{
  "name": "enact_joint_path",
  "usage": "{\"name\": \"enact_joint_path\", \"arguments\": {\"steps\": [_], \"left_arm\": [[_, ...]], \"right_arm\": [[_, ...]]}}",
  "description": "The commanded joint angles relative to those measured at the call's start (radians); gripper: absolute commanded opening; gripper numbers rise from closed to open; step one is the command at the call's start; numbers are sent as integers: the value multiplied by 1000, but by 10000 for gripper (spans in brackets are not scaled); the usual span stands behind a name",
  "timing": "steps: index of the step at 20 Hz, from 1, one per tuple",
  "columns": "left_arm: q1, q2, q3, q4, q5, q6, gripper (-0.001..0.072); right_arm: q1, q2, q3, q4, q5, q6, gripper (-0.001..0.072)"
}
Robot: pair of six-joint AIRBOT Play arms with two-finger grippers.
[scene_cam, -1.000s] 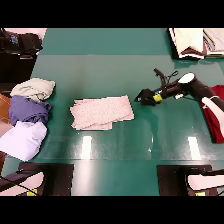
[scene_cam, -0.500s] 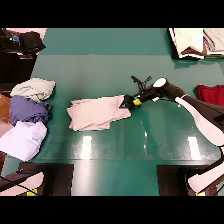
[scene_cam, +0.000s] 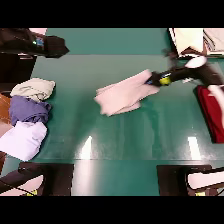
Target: Fold the shirts.
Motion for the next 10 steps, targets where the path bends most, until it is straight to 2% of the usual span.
{"name": "enact_joint_path", "arguments": {"steps": [1, 5, 10], "left_arm": [[-85, 0, 0, 1, 62, 1, 24], [-132, 0, 0, 0, 126, 0, 24], [-136, 0, 0, -14, 136, -1, 24]], "right_arm": [[-302, 126, 7, -53, -26, 18, 12], [-603, 183, 8, -46, -50, 18, 12], [-770, 165, 8, -16, -71, 18, 12]]}}
